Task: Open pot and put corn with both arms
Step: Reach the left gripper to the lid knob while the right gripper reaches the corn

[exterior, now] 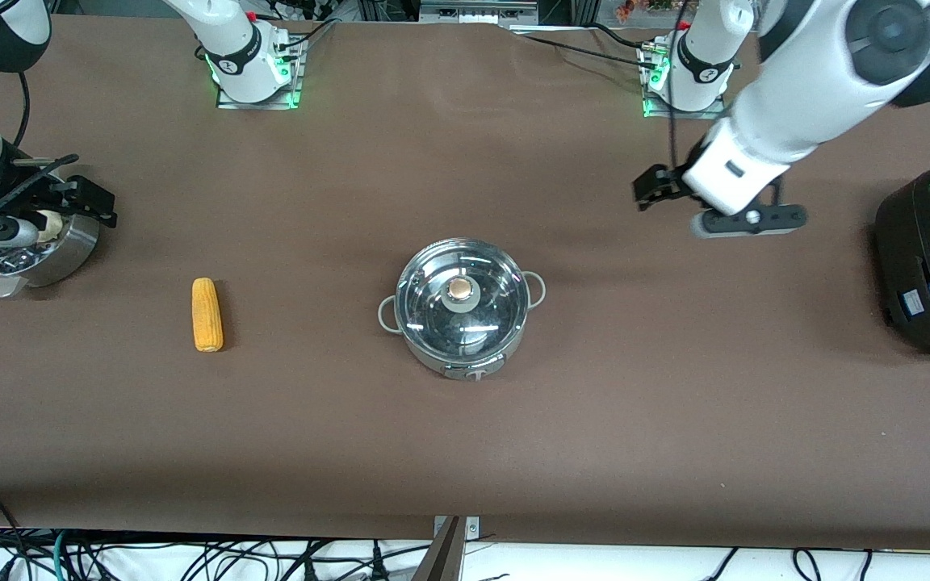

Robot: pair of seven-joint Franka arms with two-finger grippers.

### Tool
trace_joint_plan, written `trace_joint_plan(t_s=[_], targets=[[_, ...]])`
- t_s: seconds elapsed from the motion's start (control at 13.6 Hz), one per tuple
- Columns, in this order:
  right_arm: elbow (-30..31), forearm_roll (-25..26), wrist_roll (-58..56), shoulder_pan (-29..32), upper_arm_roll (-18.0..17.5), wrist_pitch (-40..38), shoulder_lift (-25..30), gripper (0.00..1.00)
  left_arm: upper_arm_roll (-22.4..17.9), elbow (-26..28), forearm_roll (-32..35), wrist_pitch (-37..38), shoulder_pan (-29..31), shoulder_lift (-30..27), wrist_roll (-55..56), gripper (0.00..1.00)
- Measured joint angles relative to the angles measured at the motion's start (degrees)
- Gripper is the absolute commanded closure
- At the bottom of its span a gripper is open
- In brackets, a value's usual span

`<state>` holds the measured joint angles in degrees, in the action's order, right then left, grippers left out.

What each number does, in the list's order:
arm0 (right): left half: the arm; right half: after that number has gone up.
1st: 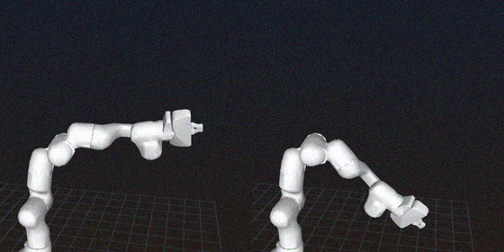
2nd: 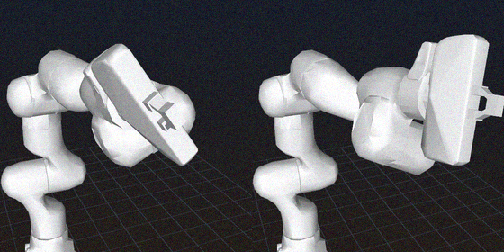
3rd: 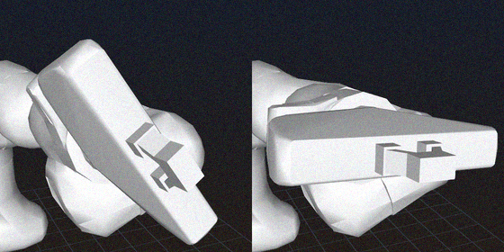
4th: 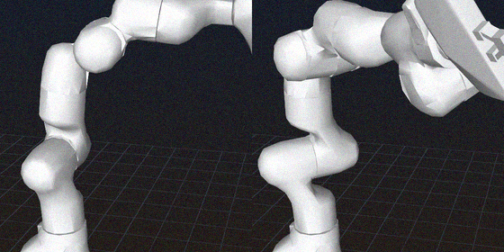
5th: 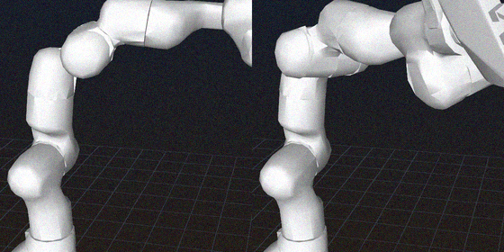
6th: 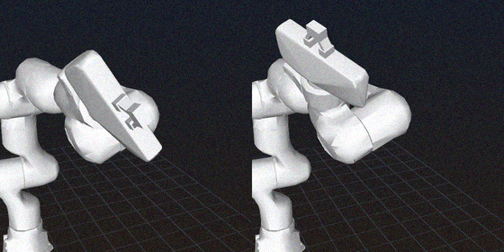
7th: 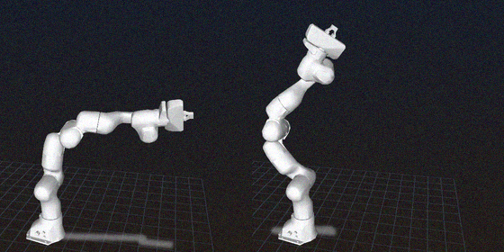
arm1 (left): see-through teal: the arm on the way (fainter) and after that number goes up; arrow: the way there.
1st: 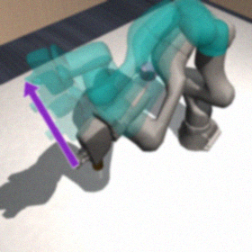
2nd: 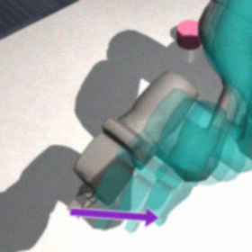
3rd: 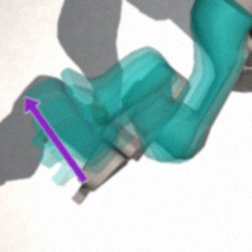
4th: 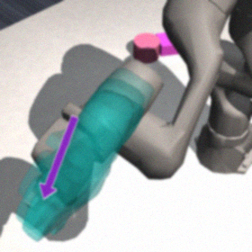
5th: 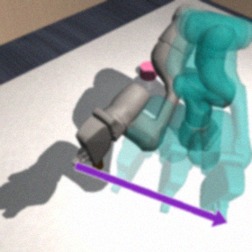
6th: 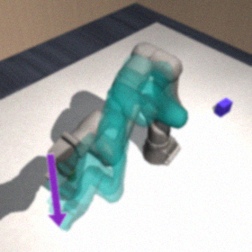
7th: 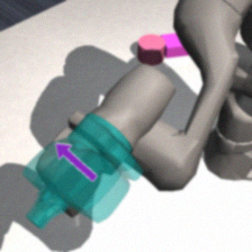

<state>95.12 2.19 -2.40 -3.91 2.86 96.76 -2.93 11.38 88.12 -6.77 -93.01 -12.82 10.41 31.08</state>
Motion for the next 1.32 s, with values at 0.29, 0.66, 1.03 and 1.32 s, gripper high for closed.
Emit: trace_joint_plan(t_s=[0.29, 0.66, 1.03, 1.32], targets=[[0.02, 1.13, -0.02, 0.01, 0.06, 2.61, -3.96, 0.00, -0.18, -7.85, 0.00, -5.98, -9.34, 11.55, 10.64, 0.01], [0.02, 1.16, -0.02, 0.02, 0.09, 11.20, -10.03, 0.00, -5.66, -16.11, 0.03, -11.09, -18.70, 23.29, 12.93, 0.01], [0.09, 1.16, -0.38, 0.58, 0.21, 19.82, -17.93, 0.00, -9.77, -22.20, 0.29, -15.20, -24.08, 30.22, 12.93, 0.02], [0.56, -1.65, -3.11, 0.79, 0.21, 25.67, -23.40, 0.00, -14.22, -25.66, 0.29, -16.16, -28.99, 33.78, 13.24, 0.03]])
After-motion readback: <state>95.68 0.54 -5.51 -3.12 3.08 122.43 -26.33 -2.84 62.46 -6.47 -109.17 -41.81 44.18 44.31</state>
